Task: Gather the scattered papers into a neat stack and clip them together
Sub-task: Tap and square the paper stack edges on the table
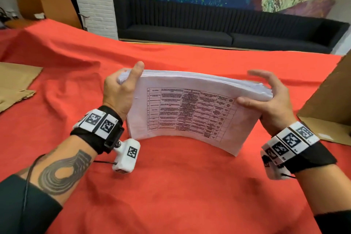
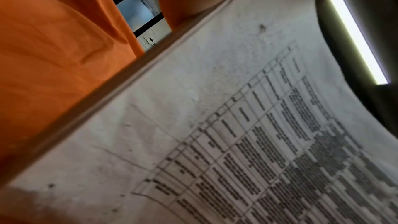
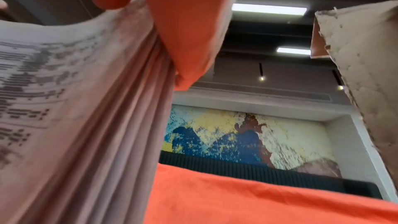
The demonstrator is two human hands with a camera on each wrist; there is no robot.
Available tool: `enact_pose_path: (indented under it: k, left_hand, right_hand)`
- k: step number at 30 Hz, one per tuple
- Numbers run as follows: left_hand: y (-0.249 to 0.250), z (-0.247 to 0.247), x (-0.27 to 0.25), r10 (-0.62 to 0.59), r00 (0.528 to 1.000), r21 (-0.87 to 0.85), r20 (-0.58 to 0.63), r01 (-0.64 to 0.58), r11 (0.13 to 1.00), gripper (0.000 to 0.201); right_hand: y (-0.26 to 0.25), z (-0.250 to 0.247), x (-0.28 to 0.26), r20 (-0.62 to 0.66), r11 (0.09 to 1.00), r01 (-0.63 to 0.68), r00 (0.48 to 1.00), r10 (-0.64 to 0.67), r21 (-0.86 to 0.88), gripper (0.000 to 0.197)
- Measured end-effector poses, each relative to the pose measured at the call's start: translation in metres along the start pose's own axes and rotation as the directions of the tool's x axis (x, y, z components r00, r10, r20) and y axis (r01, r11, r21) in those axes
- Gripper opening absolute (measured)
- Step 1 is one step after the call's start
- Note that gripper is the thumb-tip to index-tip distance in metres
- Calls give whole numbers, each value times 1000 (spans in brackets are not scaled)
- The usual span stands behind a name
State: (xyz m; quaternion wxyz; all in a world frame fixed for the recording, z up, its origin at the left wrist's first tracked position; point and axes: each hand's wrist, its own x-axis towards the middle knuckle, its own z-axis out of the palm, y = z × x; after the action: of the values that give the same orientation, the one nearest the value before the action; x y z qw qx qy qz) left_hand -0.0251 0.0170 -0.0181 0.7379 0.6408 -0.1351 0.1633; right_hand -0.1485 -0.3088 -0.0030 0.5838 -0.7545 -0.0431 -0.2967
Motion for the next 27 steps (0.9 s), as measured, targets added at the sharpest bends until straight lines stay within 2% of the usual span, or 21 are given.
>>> enact_pose_path:
  k: [1,3,5,7,9,12,13,15,18,20,22,25,26,27]
  left_hand:
    - [1,2,2,-8,1000,0,-26,8,1000,43]
    - [5,4,8,-25,996,-6,-88,25,1000,29]
    - [11,3,14,-28,993,9,-115,29,1000,20]
    - [14,3,17,-22,992,15,-124,24,1000,23]
    - [13,3,19,-29,992,-1,-119,29,1000,24]
    - [8,3,19,-32,994,62,-107,39,997,25]
    - [7,3,20,-31,993,71,-111,39,997,24]
    - [8,1,20,-40,995,24,-87,42,999,29]
    - [-1,-11,15,-14,996,30,88,11,999,46]
    - [-15,-19,8,-73,970,40,230,66,997,64]
    - [-30,-25,2,-170,943,38,285,166,985,71]
    - [-32,-22,-3,-150,957,43,247,144,989,55]
    - [-29,-20,-3,-126,963,44,237,119,992,47]
    - [-24,-18,-3,-99,967,40,235,92,995,43]
  right_hand:
    - [-5,0,0,-15,994,66,998,-68,-92,84]
    - [-15,-3,0,32,929,187,982,-186,-319,78]
    - [-20,-10,2,212,773,294,955,-209,-562,70]
    - [-24,-15,5,327,570,316,941,-87,-758,76]
    - [-28,-14,6,323,387,301,946,-8,-872,85]
    - [-37,-4,7,316,200,288,941,120,-936,82]
    - [-40,-1,9,298,171,270,940,165,-948,78]
    - [-46,2,14,261,152,235,949,175,-960,77]
    - [-49,5,22,259,114,237,931,258,-965,74]
    - [-51,10,25,247,120,219,911,329,-968,50]
    - [-57,16,28,226,70,215,912,341,-974,29]
    - [-70,34,28,233,-75,265,927,294,-961,31]
    - [-73,41,28,274,-79,302,927,257,-950,34]
    - [-77,51,27,331,-43,349,915,230,-936,38]
